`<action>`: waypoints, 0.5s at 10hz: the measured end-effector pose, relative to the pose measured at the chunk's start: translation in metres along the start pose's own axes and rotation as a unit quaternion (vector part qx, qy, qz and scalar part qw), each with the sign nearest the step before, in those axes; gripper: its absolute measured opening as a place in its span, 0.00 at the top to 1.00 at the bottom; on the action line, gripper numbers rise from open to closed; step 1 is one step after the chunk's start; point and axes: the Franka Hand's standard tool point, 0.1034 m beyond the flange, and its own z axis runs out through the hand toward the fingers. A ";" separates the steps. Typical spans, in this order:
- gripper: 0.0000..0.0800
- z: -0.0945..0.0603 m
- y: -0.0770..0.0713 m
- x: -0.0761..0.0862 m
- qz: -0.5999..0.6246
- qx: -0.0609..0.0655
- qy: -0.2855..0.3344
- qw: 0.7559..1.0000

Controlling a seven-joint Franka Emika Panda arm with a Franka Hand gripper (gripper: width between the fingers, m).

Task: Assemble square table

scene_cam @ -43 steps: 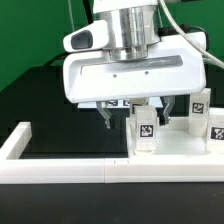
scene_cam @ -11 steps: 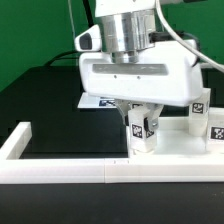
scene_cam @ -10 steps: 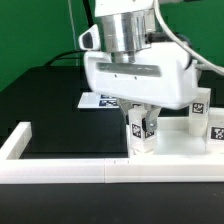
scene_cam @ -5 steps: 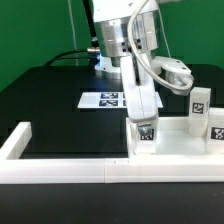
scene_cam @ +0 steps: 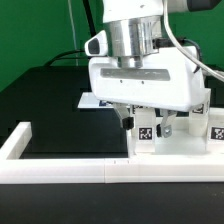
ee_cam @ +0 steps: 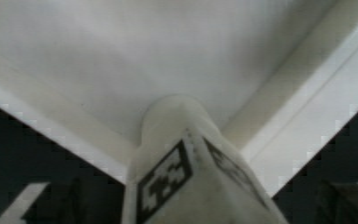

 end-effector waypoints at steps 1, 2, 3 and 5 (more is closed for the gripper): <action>0.19 0.000 0.000 0.000 -0.053 -0.004 0.002 0.999; 0.19 -0.001 -0.002 -0.001 -0.177 -0.018 0.007 0.984; 0.19 -0.006 -0.008 -0.002 -0.286 -0.026 0.011 0.958; 0.30 -0.006 -0.009 -0.003 -0.323 -0.029 0.011 0.946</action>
Offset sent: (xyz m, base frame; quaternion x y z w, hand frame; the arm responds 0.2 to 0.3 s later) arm 0.0049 0.0158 0.0136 -0.0404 -0.0052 -0.4581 0.8880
